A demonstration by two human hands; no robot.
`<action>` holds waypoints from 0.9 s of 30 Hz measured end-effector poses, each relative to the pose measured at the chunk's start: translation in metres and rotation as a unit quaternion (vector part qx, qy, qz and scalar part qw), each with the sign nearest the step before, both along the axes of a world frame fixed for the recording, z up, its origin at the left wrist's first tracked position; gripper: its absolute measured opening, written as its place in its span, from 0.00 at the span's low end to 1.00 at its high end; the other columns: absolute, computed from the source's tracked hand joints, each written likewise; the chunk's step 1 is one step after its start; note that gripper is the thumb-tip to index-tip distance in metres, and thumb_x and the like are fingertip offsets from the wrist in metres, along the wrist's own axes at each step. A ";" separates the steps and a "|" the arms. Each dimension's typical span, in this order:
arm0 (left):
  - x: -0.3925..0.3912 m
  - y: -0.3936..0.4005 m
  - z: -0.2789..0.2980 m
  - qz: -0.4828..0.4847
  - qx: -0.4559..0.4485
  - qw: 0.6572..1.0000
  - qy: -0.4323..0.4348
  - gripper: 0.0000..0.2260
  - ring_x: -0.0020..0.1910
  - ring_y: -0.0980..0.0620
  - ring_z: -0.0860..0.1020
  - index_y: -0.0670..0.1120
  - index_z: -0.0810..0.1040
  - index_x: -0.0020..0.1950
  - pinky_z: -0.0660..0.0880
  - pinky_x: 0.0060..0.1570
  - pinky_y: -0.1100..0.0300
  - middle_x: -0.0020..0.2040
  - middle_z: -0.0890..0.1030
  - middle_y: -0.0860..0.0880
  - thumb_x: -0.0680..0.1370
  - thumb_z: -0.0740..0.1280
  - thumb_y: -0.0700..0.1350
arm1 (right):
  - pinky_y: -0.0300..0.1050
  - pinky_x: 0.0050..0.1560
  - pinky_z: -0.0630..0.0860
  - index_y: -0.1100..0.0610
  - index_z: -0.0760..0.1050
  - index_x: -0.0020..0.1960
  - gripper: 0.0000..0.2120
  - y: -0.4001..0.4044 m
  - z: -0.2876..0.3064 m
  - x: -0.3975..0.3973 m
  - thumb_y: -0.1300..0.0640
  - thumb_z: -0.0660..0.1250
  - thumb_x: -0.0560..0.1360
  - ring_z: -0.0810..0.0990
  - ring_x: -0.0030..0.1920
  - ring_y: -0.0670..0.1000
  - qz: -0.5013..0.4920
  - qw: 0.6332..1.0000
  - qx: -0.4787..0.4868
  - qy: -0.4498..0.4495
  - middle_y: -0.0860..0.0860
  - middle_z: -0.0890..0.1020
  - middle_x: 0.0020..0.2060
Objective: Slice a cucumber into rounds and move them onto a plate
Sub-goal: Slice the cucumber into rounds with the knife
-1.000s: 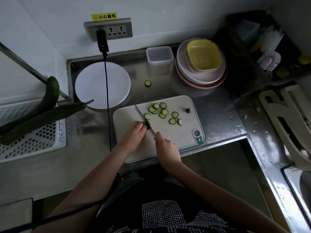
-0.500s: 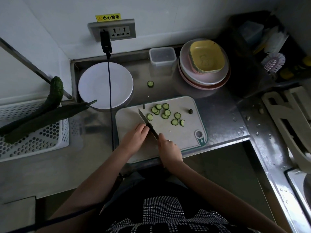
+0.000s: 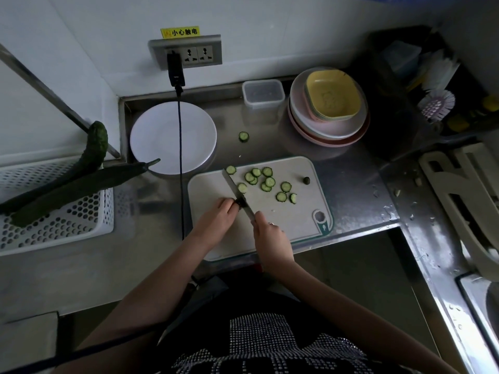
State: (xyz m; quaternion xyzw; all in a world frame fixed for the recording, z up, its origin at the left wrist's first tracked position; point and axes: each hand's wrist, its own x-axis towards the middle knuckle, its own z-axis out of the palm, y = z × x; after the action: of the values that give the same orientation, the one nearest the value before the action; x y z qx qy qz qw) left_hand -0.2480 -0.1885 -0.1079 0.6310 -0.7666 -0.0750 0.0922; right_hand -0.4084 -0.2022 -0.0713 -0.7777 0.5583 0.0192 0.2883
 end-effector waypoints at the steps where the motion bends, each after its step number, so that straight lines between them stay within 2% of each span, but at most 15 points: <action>1: 0.000 0.000 0.003 -0.004 -0.002 1.000 -0.006 0.24 0.46 0.45 0.78 0.37 0.79 0.49 0.78 0.28 0.57 0.46 0.78 0.41 0.55 0.77 0.29 | 0.53 0.35 0.75 0.57 0.63 0.53 0.08 0.000 -0.001 0.000 0.53 0.51 0.83 0.80 0.39 0.63 0.007 1.000 -0.004 0.003 0.60 0.80 0.40; 10: -0.002 0.000 0.008 -0.007 0.006 1.000 -0.016 0.23 0.45 0.45 0.79 0.37 0.80 0.48 0.79 0.32 0.58 0.45 0.78 0.42 0.55 0.78 0.30 | 0.54 0.38 0.75 0.58 0.64 0.58 0.09 0.002 -0.005 0.004 0.54 0.51 0.83 0.81 0.43 0.63 0.025 0.999 -0.011 0.033 0.61 0.81 0.43; 14: -0.002 0.000 0.011 -0.022 0.025 0.999 -0.027 0.22 0.44 0.44 0.79 0.37 0.79 0.45 0.77 0.26 0.58 0.45 0.78 0.41 0.53 0.75 0.27 | 0.55 0.40 0.77 0.56 0.61 0.55 0.03 0.004 -0.009 0.006 0.60 0.52 0.82 0.80 0.44 0.63 0.016 0.998 0.023 0.050 0.60 0.80 0.44; 17: -0.001 0.001 0.010 -0.014 0.020 0.999 -0.031 0.21 0.43 0.44 0.79 0.37 0.79 0.44 0.74 0.23 0.59 0.45 0.78 0.41 0.53 0.74 0.28 | 0.55 0.40 0.76 0.56 0.60 0.56 0.05 0.003 -0.013 0.006 0.62 0.53 0.80 0.80 0.44 0.63 0.019 0.998 0.028 0.061 0.61 0.80 0.44; 24: -0.001 0.003 0.006 -0.007 0.017 1.000 -0.017 0.24 0.45 0.43 0.80 0.36 0.79 0.46 0.76 0.23 0.58 0.47 0.79 0.40 0.51 0.75 0.27 | 0.52 0.38 0.73 0.56 0.61 0.54 0.05 0.000 -0.010 0.002 0.63 0.54 0.80 0.80 0.44 0.63 0.025 0.997 0.029 0.068 0.60 0.80 0.45; 27: 0.000 0.004 0.001 0.000 0.006 1.000 0.008 0.23 0.49 0.47 0.74 0.37 0.79 0.46 0.76 0.22 0.58 0.47 0.78 0.41 0.52 0.76 0.26 | 0.53 0.39 0.73 0.56 0.61 0.54 0.05 -0.007 -0.008 -0.006 0.63 0.53 0.80 0.80 0.45 0.63 0.011 0.997 0.026 0.075 0.60 0.80 0.45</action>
State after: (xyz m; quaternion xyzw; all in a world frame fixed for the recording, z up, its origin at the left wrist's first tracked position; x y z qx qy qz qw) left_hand -0.2481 -0.1843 -0.1069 0.6313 -0.7651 -0.0844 0.0947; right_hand -0.4144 -0.2089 -0.0788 -0.7724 0.5693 0.0951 0.2651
